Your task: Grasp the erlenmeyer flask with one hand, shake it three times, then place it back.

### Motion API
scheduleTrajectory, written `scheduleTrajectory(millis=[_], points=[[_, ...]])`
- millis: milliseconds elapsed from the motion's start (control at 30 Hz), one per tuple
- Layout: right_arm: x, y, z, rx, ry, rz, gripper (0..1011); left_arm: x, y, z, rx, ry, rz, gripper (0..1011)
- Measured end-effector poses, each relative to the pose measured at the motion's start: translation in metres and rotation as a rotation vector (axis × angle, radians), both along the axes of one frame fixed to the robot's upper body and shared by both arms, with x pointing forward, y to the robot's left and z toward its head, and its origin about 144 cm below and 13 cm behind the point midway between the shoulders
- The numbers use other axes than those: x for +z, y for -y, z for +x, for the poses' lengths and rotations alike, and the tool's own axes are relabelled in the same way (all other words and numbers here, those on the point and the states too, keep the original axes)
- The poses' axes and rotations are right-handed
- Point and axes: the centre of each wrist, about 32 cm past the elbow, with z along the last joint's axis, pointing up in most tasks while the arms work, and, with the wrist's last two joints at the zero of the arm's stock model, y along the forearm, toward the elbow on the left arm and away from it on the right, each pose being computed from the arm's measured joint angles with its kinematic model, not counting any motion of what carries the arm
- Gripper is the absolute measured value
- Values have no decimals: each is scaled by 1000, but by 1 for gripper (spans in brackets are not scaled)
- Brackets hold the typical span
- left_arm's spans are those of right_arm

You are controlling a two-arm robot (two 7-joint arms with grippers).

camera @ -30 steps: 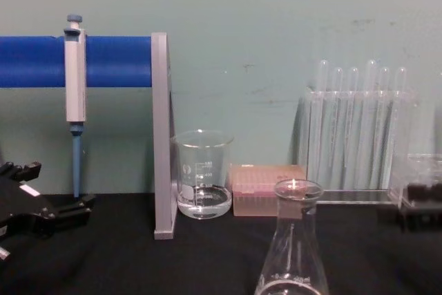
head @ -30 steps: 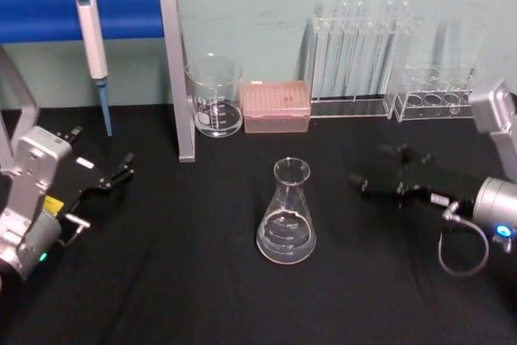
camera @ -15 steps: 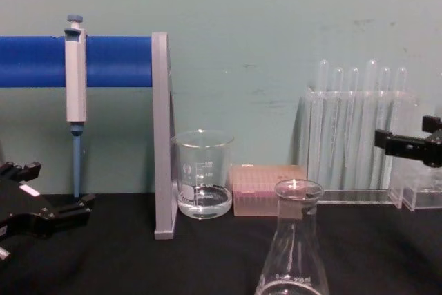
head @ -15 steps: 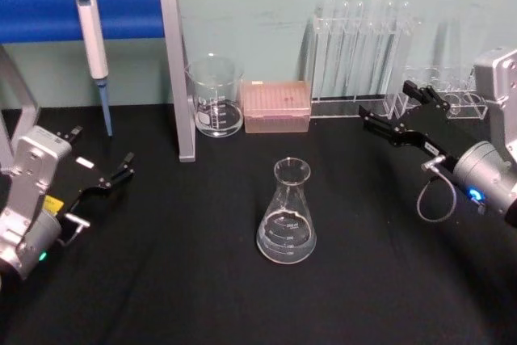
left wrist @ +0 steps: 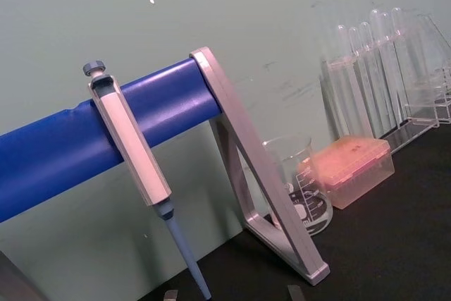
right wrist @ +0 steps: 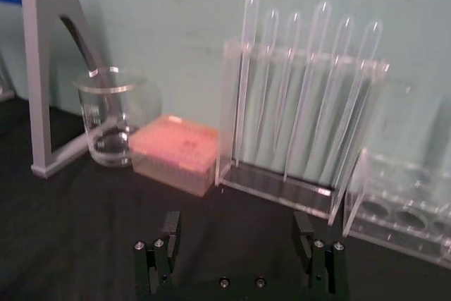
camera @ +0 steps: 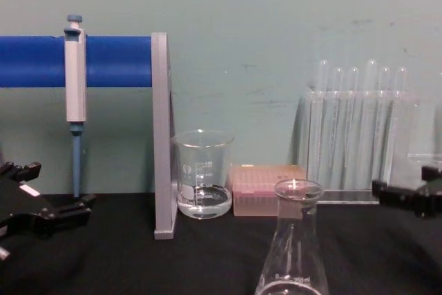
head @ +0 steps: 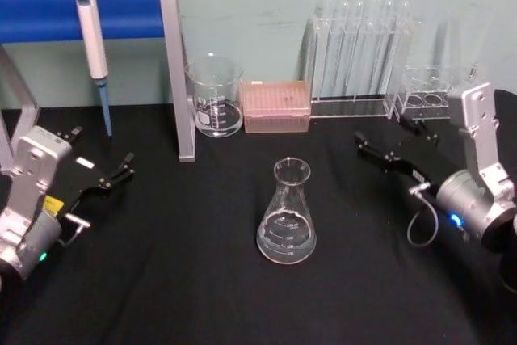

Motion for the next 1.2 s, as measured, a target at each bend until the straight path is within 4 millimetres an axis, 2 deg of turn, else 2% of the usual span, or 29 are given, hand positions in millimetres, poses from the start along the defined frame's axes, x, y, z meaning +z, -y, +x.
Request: scheduleTrajectory(millis=[67, 333, 1200], points=[[-7, -2, 0, -2, -24, -6, 1003, 0, 0, 0, 0, 0, 0, 1001], [-16, -3, -1, -3, -54, -12, 1003, 0, 0, 0, 0, 0, 0, 1000], [-17, -3, -2, -9, -58, -14, 1003, 0, 0, 0, 0, 0, 0, 1001]])
